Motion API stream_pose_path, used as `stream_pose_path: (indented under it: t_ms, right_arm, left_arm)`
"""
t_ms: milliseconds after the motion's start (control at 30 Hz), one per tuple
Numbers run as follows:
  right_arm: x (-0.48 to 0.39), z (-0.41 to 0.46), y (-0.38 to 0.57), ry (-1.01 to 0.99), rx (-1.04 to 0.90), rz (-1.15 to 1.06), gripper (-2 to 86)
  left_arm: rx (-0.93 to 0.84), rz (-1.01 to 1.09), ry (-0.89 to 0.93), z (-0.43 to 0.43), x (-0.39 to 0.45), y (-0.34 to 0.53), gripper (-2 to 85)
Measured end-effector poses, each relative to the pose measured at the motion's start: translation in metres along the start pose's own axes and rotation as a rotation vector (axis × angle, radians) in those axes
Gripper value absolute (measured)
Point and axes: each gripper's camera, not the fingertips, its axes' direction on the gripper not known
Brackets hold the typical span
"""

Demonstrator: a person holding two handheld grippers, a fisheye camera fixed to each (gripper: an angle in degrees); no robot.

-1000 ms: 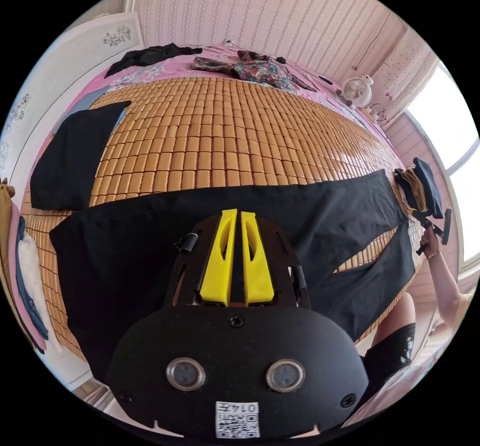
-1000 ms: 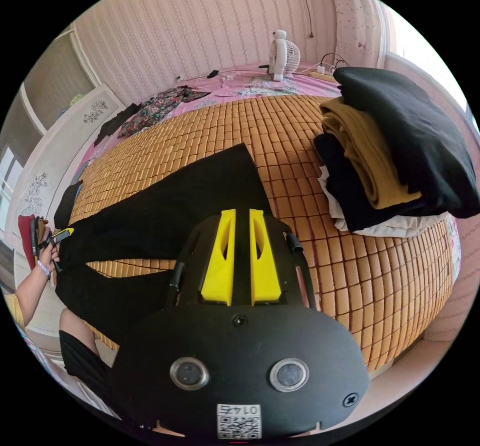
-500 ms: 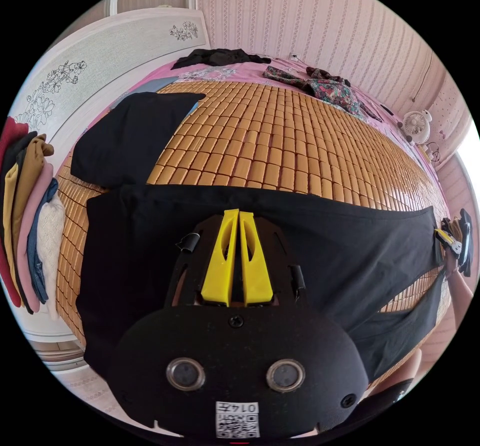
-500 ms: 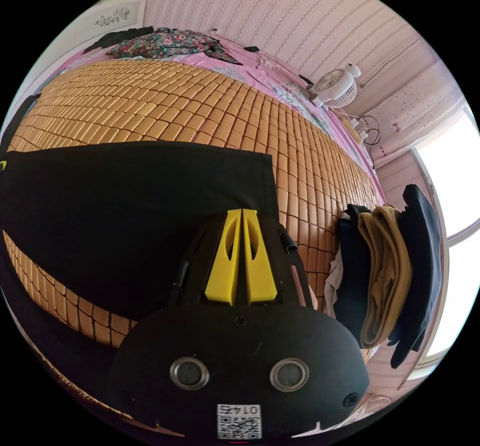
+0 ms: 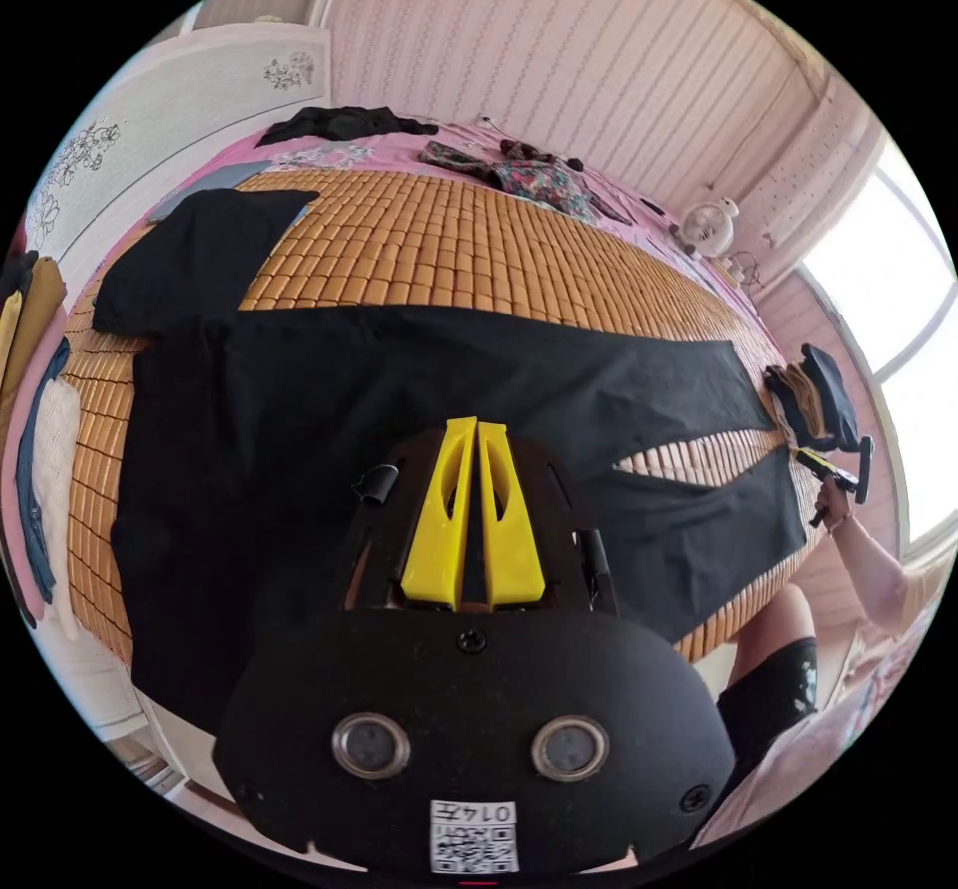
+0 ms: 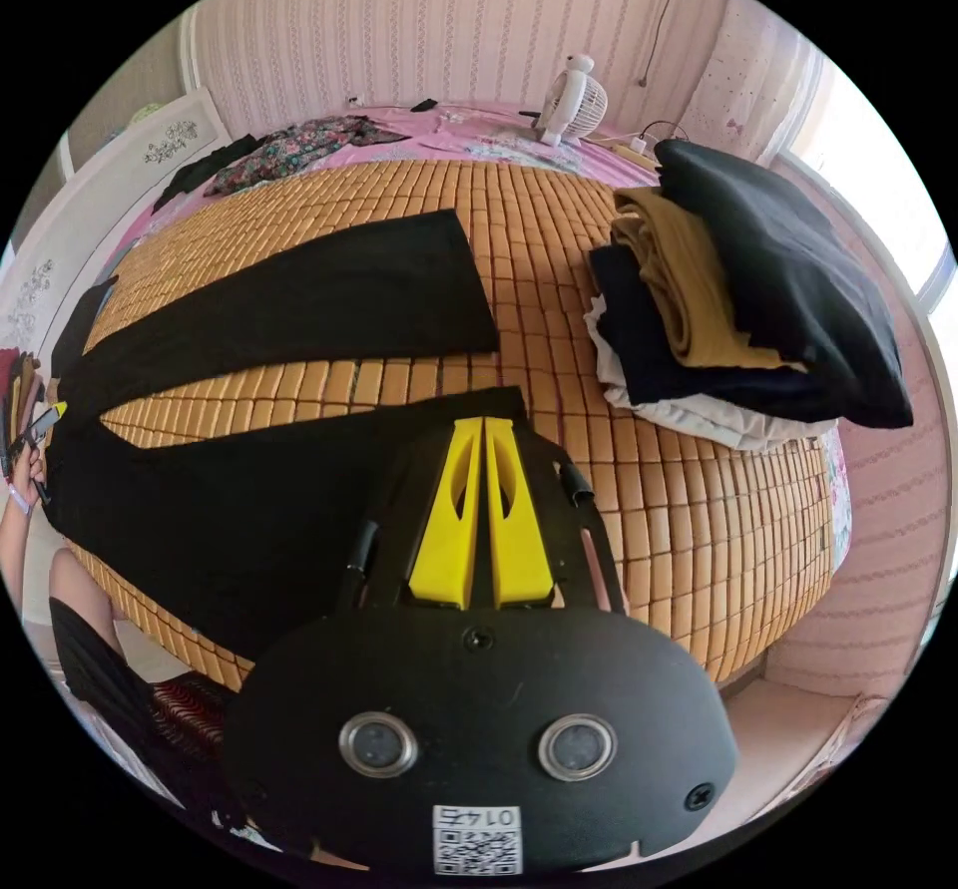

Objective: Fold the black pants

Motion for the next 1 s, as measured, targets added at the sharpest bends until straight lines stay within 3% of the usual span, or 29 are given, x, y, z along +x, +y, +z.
stream_pose_path:
  t_ms: [100, 200, 333, 500, 733, 900, 1000]
  right_arm:
    - [0.000, 0.000, 0.037, 0.115, -0.060, 0.002, 0.1]
    - [0.012, -0.006, 0.053, 0.086, -0.072, 0.081, 0.2]
    - [0.030, -0.018, 0.073, 0.004, 0.006, 0.128, 0.3]
    - [0.076, -0.062, 0.124, -0.202, 0.211, 0.389, 0.4]
    - [0.107, -0.070, 0.203, -0.203, 0.156, 0.577, 5.3]
    - [0.111, -0.070, 0.231, -0.158, 0.068, 0.603, 9.6]
    - [0.113, -0.070, 0.236, -0.150, 0.049, 0.611, 9.7]
  left_arm:
    - [-0.083, 0.021, 0.002, -0.010, 0.013, 0.041, -0.6]
    - [-0.184, 0.025, -0.118, -0.018, 0.014, 0.069, -0.5]
    - [-0.103, -0.096, -0.113, -0.067, -0.024, 0.097, -0.1]
    - [0.052, -0.410, -0.158, -0.138, -0.108, 0.151, 1.7]
    - [0.268, -0.789, -0.221, -0.188, -0.195, 0.233, 7.6]
    - [0.295, -0.943, -0.092, -0.184, -0.233, 0.245, 3.4]
    - [0.155, -0.918, -0.026, -0.178, -0.247, 0.233, 0.7]
